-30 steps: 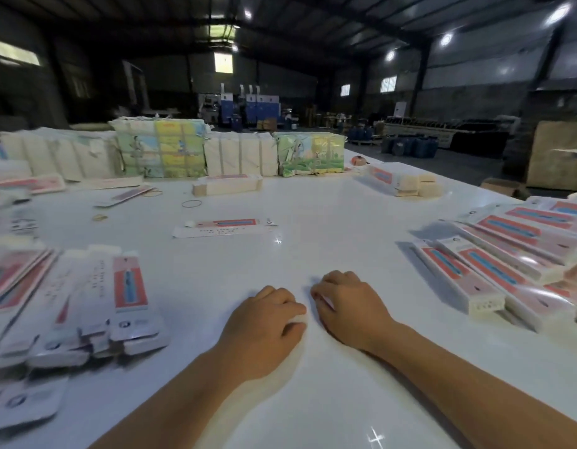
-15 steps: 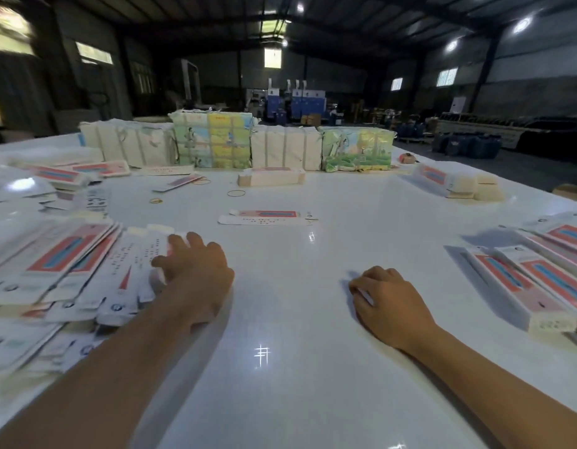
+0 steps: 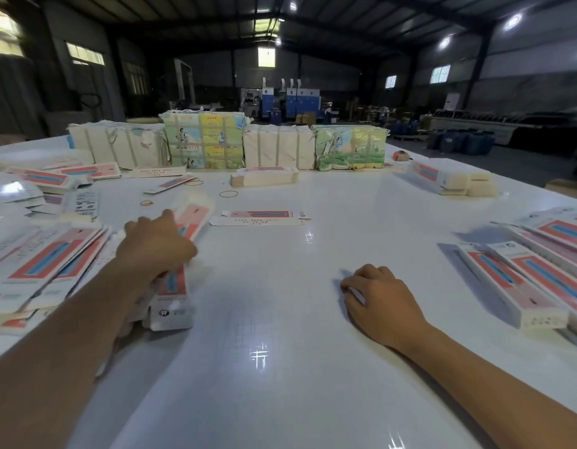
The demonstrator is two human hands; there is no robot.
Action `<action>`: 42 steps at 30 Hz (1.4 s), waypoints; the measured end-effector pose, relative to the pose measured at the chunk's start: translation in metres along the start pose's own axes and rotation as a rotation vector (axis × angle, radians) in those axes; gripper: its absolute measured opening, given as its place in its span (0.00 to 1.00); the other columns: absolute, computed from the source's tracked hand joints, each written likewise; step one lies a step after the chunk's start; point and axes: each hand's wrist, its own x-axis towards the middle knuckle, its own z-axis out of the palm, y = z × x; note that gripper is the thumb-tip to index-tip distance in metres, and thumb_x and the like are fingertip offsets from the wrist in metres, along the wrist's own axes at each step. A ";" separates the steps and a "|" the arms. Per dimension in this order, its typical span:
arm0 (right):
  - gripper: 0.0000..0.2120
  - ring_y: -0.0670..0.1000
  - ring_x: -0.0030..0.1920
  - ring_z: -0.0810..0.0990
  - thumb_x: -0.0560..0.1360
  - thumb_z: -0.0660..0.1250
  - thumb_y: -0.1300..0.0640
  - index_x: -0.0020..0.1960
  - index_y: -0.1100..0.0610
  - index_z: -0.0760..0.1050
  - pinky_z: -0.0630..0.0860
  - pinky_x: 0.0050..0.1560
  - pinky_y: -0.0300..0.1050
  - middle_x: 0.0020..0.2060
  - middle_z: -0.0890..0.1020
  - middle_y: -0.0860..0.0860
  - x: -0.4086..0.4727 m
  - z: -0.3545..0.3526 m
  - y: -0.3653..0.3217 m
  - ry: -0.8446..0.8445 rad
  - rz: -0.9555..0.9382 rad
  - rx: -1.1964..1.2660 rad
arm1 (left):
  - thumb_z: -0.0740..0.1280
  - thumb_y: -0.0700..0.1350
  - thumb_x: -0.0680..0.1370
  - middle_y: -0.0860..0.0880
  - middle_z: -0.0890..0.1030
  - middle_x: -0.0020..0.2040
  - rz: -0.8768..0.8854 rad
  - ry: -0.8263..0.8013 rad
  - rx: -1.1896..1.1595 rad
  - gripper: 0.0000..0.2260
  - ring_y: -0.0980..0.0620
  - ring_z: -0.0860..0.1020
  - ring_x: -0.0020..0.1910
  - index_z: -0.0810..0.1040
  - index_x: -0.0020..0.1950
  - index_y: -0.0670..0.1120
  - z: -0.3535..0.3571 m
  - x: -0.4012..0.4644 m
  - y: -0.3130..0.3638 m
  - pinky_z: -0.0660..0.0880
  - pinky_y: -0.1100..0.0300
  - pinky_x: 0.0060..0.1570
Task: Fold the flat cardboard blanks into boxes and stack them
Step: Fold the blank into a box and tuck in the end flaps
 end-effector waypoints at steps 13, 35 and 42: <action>0.14 0.51 0.30 0.70 0.75 0.62 0.60 0.32 0.50 0.68 0.67 0.32 0.44 0.26 0.72 0.48 -0.010 -0.017 -0.005 0.101 0.014 0.338 | 0.53 0.58 0.77 0.53 0.64 0.68 0.757 0.115 0.012 0.27 0.50 0.67 0.57 0.48 0.74 0.57 0.084 -0.123 0.077 0.67 0.57 0.50; 0.22 0.42 0.31 0.73 0.78 0.64 0.60 0.68 0.45 0.65 0.72 0.35 0.35 0.33 0.78 0.49 -0.014 -0.026 -0.019 0.239 0.176 1.008 | 0.52 0.71 0.72 0.57 0.74 0.58 0.762 0.207 -0.109 0.31 0.54 0.74 0.53 0.56 0.70 0.57 0.072 -0.114 0.072 0.68 0.62 0.40; 0.09 0.42 0.29 0.73 0.78 0.61 0.65 0.45 0.55 0.78 0.67 0.32 0.30 0.32 0.79 0.43 -0.015 -0.024 -0.018 0.229 0.132 0.962 | 0.49 0.71 0.72 0.57 0.74 0.57 0.830 0.272 -0.002 0.32 0.55 0.74 0.50 0.55 0.71 0.56 0.074 -0.115 0.071 0.62 0.62 0.36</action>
